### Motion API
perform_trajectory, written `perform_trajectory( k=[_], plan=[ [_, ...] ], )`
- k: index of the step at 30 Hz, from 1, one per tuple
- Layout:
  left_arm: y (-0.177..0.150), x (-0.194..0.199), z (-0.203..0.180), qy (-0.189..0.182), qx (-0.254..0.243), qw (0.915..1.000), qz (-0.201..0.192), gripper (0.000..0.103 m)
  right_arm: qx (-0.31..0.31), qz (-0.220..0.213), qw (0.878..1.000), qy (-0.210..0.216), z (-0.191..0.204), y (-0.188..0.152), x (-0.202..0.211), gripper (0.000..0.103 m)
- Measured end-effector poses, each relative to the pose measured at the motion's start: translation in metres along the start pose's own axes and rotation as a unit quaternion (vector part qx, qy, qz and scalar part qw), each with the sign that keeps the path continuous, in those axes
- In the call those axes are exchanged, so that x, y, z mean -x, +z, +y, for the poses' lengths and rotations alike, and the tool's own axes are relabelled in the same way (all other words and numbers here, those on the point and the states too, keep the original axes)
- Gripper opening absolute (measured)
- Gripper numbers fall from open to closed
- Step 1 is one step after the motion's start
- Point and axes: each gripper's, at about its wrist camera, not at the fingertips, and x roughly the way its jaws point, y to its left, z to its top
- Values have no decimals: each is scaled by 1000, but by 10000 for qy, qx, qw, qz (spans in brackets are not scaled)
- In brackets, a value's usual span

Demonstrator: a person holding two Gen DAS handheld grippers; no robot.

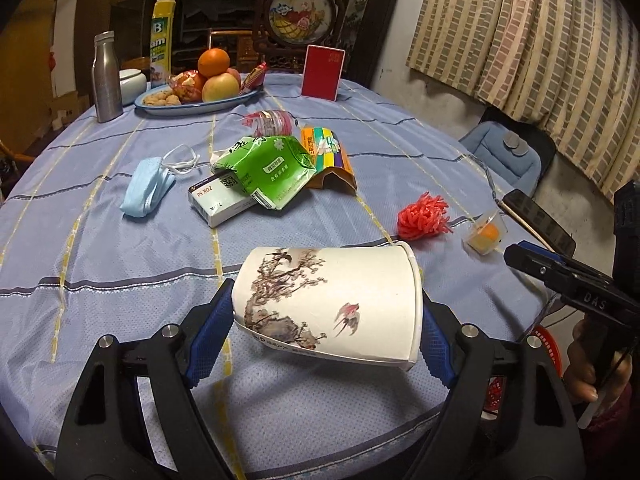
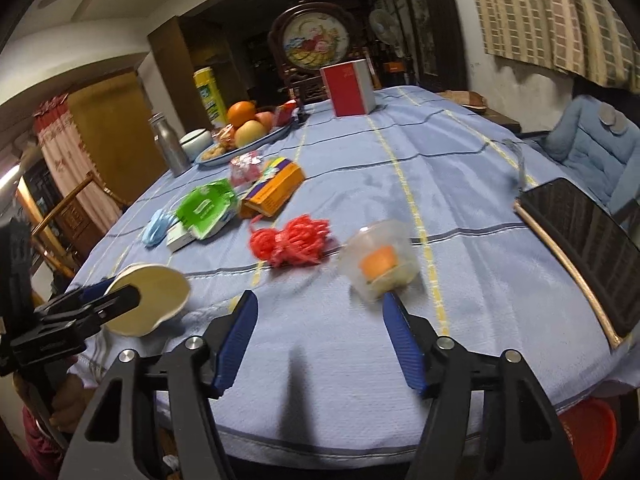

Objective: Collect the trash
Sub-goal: 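Carry the paper cup and clear cup over the red wastebasket with both grippers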

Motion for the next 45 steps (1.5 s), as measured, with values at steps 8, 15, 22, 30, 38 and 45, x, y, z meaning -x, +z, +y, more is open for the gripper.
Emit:
perform_trajectory(
  k=[8,15,22,30,38,45],
  plan=[
    [1,-9,0,-100,14,9999,70,79,-125,149,9996,-216,-18,14,-35,72],
    [6,-7,-2,-151,50,9999,44,79,-309,149,9993,-145,-22,15,-45,61],
    [14,8,-21,-253,-100,9995,-158,79,-185,-271,9994,-82,-16,17,2,61],
    [19,32,-62,-538,-376,9969,-440,79,-160,-735,9969,-215,-25,6,67,61],
    [15,43,-121,-1053,-749,9904,-486,79,-361,-1165,9906,-627,-63,-22,141,61],
    [1,36,-190,-1584,-1238,9792,-262,79,-722,-1359,9802,-1246,-118,-64,197,61]
  ],
)
